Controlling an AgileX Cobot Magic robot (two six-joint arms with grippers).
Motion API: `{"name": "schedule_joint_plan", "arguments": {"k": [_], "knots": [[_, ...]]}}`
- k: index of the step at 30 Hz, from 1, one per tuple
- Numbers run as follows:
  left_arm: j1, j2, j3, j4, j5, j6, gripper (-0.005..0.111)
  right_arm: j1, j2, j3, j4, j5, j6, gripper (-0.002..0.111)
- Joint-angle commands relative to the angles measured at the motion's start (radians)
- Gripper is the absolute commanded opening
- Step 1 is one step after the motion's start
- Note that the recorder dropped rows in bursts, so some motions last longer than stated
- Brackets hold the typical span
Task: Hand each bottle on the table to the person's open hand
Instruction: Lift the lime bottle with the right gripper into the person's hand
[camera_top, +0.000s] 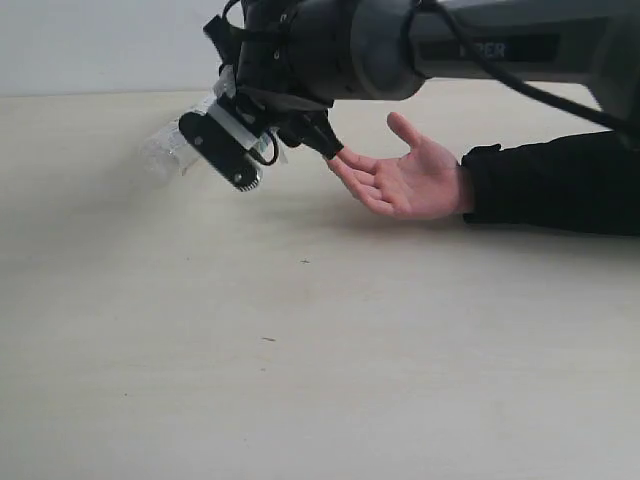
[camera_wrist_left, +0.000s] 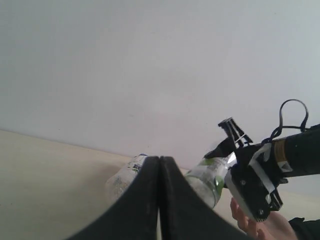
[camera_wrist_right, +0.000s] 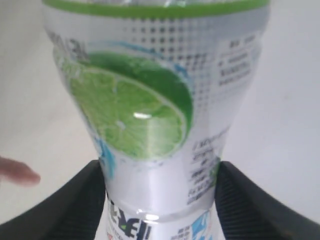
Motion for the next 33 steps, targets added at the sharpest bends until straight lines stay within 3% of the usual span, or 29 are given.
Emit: {"name": "schedule_joint_plan", "arguments": {"k": [1,5,10,21,28,33], "knots": [[0.001,-0.005,0.003,-0.003,-0.010,-0.003,0.000,0.001,-0.059,-0.004,-0.122,0.141,0.285,0.000],[0.001,-0.005,0.003,-0.003,-0.010,-0.003,0.000,-0.003,-0.072,-0.016,-0.284,0.333,0.614,0.000],[0.001,-0.005,0.003,-0.003,-0.010,-0.003,0.000,-0.031,-0.077,-0.095,-0.177,0.576,0.770,0.000],[0.001,-0.005,0.003,-0.003,-0.010,-0.003,0.000,-0.224,-0.170,-0.146,0.383,0.598,0.892,0.000],[0.001,-0.005,0.003,-0.003,-0.010,-0.003,0.000,-0.355,-0.227,-0.146,0.806,0.598,0.856,0.000],[0.001,-0.005,0.003,-0.003,-0.010,-0.003,0.000,-0.397,-0.211,-0.146,1.009,0.598,0.828,0.000]]}}
